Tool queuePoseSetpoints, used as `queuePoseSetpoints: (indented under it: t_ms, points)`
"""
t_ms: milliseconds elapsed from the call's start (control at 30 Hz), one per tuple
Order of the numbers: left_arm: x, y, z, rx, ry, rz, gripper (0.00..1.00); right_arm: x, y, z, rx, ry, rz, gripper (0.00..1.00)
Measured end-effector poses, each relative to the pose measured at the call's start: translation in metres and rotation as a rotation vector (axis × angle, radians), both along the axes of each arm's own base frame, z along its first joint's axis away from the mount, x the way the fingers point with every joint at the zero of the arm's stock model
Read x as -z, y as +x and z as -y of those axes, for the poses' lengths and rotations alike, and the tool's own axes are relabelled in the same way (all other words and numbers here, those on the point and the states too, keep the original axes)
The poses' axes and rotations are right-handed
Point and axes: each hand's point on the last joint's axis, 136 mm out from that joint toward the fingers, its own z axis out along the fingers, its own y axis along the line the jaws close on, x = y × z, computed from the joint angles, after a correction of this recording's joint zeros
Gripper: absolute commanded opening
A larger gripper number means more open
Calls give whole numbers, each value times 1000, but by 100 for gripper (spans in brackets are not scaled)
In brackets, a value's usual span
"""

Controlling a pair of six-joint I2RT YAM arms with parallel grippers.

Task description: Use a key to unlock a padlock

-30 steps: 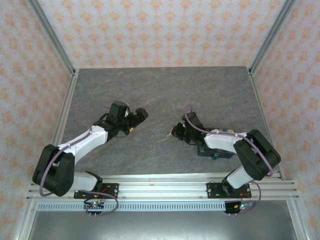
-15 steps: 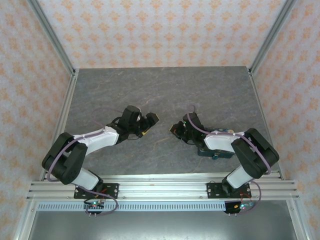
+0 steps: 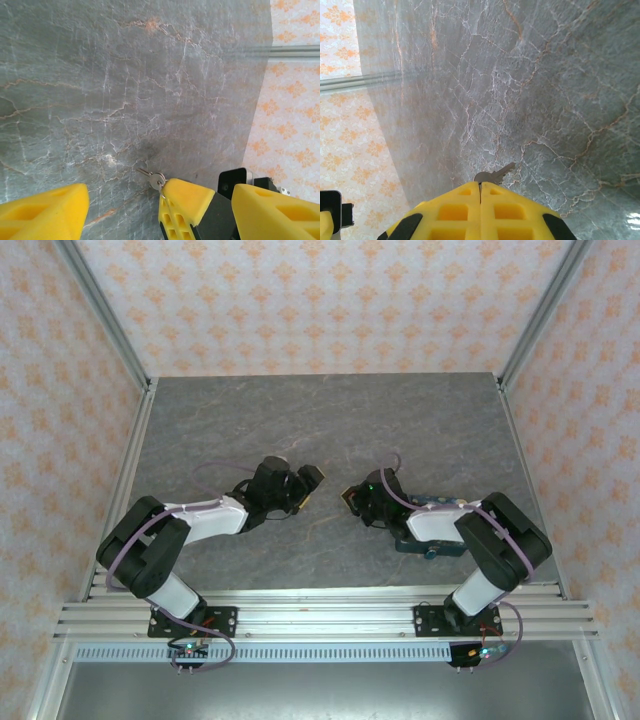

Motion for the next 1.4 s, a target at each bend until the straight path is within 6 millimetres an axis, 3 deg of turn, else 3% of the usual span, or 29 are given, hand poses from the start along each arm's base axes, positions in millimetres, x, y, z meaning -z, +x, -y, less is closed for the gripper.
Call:
queuePoseSetpoints:
  t_ms: [267, 400, 467, 700, 833, 900, 1133, 1400]
  points:
    - [-14, -2, -12, -38, 29, 31, 77, 8, -19, -2, -24, -85, -63, 0]
    - [-17, -2, -15, -47, 36, 38, 78, 16, -2, -16, -53, -128, -70, 0]
    - [-14, -3, -16, -47, 51, 29, 79, 30, -4, -16, -61, -147, -96, 0]
    - [-7, -7, -20, -42, 83, 16, 83, 29, -4, -15, -81, -162, -73, 0]
    - [-7, -7, -20, -41, 84, 16, 84, 28, -9, -11, -98, -180, -59, 32]
    - [-7, -7, -20, -41, 84, 17, 84, 23, -10, -11, -114, -191, -39, 40]
    - [-7, -7, -20, -37, 89, 20, 85, 4, -17, -2, -149, -241, -6, 43]
    - [-7, -6, -21, -29, 103, 30, 86, 10, -24, 6, -160, -287, -34, 43]
